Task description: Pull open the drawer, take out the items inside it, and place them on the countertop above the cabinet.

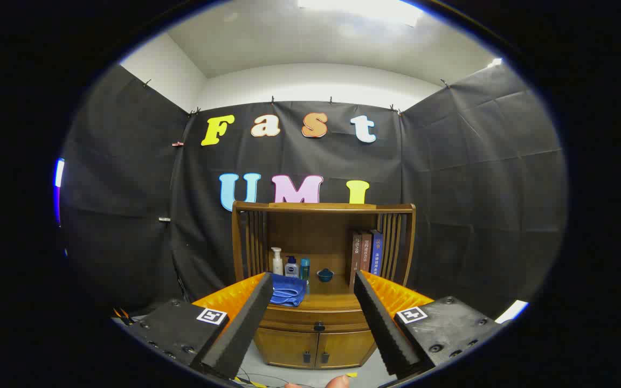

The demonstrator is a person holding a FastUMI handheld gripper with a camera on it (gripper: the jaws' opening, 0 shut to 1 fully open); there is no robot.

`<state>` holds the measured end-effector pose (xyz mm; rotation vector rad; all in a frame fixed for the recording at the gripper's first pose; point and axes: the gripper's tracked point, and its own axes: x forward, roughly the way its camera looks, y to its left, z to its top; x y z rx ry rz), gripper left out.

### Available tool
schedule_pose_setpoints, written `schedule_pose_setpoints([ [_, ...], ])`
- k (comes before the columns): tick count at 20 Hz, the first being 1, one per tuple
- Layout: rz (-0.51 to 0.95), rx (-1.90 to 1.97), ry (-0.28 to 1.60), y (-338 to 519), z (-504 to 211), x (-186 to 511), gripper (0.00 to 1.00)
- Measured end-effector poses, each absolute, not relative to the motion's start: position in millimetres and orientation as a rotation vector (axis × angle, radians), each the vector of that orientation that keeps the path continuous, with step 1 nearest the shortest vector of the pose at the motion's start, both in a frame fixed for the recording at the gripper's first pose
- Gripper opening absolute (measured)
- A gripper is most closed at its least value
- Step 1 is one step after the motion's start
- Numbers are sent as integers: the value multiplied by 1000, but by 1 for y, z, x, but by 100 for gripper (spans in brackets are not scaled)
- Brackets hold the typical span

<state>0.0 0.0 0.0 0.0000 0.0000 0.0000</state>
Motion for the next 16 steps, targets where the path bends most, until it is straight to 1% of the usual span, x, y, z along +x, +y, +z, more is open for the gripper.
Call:
schedule_pose_setpoints([
  [16,-7,-4,6,-2,-7,2,98],
])
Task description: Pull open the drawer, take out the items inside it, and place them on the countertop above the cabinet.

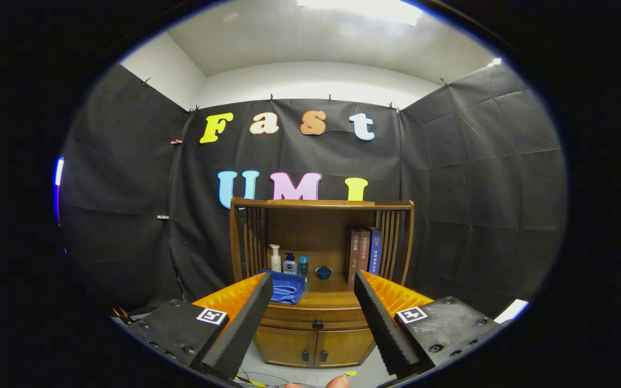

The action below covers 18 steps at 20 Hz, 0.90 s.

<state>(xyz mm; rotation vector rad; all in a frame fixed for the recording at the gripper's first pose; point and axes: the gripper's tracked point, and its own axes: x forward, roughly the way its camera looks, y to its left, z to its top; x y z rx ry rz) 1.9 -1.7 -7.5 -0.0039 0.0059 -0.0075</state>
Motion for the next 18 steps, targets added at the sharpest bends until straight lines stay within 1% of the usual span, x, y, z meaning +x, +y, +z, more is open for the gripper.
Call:
schedule_pose_setpoints([
  [6,6,29,-42,5,-7,3,98],
  [10,13,34,-68,8,-24,15,98],
  [14,-14,14,-74,3,-64,42,98],
  [18,-20,14,-18,-1,-132,83,99],
])
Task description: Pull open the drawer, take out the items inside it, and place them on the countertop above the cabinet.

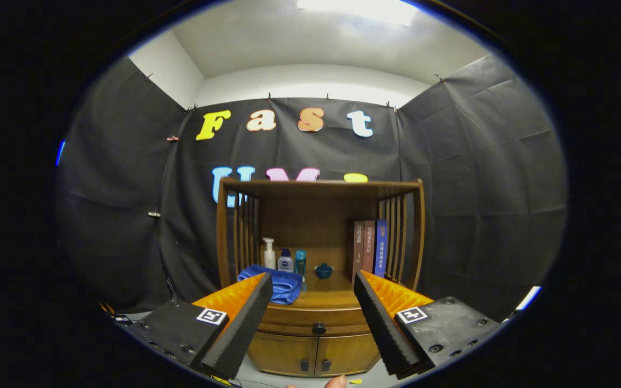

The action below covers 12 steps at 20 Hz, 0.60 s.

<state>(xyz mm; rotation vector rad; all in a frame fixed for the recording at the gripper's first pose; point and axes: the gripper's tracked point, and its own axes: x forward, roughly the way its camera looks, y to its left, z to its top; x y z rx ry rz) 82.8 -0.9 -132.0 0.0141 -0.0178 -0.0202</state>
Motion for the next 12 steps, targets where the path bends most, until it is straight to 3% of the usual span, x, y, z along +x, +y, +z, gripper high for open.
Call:
schedule_pose_setpoints([
  [12,13,-15,162,-12,-350,226,99],
])
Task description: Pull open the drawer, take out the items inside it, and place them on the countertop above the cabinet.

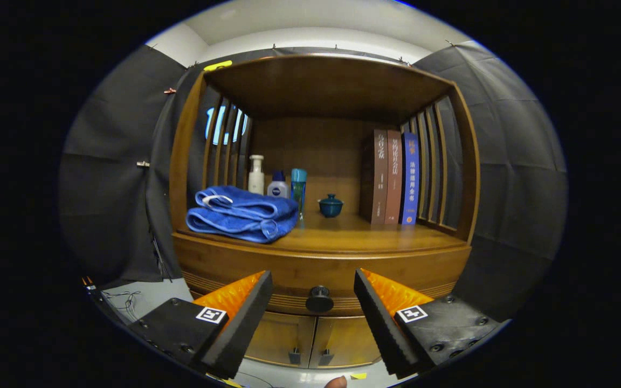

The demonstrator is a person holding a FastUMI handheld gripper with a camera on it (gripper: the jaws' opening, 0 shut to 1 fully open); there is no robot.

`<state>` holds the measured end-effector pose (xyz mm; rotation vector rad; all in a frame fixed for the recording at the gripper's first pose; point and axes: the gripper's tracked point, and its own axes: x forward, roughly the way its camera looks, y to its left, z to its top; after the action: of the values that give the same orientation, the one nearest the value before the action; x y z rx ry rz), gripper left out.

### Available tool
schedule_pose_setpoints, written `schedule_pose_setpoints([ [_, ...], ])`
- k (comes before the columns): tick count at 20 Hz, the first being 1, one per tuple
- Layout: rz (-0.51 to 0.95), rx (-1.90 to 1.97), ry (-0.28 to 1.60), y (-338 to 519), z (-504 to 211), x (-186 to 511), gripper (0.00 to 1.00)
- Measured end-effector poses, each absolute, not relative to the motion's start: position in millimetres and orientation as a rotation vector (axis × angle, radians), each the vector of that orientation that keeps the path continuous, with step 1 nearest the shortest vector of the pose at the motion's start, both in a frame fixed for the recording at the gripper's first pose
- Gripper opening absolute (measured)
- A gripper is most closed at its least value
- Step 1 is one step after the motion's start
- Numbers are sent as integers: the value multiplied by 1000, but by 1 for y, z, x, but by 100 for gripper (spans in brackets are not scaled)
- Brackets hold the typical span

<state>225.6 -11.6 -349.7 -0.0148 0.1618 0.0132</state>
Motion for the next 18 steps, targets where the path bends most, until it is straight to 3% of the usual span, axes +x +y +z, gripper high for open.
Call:
schedule_pose_setpoints([
  [7,-8,17,240,-17,-420,275,88],
  [9,-28,26,256,-21,-425,280,76],
  [11,-33,51,234,-27,-424,282,51],
  [13,-27,68,232,-25,-425,280,38],
  [14,-34,66,234,-26,-423,278,39],
  [15,-39,49,238,-28,-426,280,29],
  [18,-37,74,260,-26,-425,275,29],
])
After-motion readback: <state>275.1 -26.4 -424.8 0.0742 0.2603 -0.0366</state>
